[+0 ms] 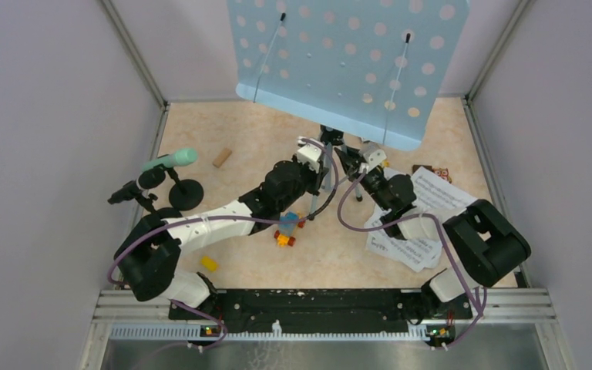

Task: Pack up the instrument practice props

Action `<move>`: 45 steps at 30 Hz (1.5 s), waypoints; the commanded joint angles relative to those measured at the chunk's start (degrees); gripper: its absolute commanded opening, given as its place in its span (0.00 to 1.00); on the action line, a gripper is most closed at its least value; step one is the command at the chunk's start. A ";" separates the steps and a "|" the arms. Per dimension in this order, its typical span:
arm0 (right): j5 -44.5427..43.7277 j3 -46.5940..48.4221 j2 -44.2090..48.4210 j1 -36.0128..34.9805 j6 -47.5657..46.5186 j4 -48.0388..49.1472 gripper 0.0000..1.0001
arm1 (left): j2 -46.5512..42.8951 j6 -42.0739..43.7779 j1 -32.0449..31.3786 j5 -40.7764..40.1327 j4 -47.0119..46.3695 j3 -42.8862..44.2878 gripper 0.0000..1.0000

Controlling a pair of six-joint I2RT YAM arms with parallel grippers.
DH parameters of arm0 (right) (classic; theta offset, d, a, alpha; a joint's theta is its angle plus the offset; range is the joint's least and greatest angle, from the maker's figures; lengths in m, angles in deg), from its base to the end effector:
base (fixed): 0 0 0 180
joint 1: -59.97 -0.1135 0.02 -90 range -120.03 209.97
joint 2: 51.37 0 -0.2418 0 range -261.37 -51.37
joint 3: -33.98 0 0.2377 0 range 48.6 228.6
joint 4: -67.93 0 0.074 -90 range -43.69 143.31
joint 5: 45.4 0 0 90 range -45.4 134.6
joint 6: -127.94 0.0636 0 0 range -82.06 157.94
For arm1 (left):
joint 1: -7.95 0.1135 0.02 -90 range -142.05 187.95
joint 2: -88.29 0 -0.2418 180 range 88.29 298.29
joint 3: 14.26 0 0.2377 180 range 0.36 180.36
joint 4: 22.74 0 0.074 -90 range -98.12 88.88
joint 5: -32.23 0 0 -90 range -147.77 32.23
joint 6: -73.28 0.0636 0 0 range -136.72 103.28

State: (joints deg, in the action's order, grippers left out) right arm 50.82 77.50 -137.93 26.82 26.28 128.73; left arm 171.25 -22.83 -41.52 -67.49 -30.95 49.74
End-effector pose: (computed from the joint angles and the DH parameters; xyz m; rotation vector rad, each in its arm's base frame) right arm 0.2557 0.1752 0.2345 -0.5710 1.1371 0.3919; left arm 0.2353 -0.2586 0.2508 0.5425 1.7048 -0.5547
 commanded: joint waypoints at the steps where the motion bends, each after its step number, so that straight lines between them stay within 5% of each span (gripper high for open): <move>1: 17.30 4.05 1.46 -6.04 5.31 16.65 0.00 | 0.83 3.10 -0.29 2.68 -1.58 3.94 0.00; 7: 18.03 0.46 0.00 -5.97 6.87 21.12 0.00 | 0.53 4.24 -0.28 3.79 -0.62 4.20 0.01; 17: 10.53 -13.13 0.30 -6.05 3.37 23.20 0.00 | 0.01 2.80 -0.25 2.10 -2.49 -4.99 0.34; 21: 9.94 -14.74 1.29 -6.05 3.27 23.20 0.00 | 1.83 1.38 -0.28 2.38 -3.45 -5.93 0.39; 28: 3.12 -16.15 2.03 -5.99 6.08 22.46 0.00 | 1.80 0.19 -0.28 3.86 -6.15 -9.24 0.38; 32: 0.70 -14.32 3.73 -6.04 7.21 14.99 0.00 | 2.02 0.82 -0.20 3.16 -5.95 -9.76 0.34; 40: -3.12 -11.25 8.60 -5.98 8.00 2.29 0.00 | 3.05 1.25 0.04 1.82 -7.60 -11.13 0.41; 45: -2.83 -9.59 10.84 -6.00 8.57 -2.80 0.00 | 5.32 2.12 1.04 2.95 -8.69 -9.66 0.22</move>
State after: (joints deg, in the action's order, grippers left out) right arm 46.97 66.36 -128.84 21.88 30.89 134.17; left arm 174.27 -20.95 -42.53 -61.85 -40.24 39.34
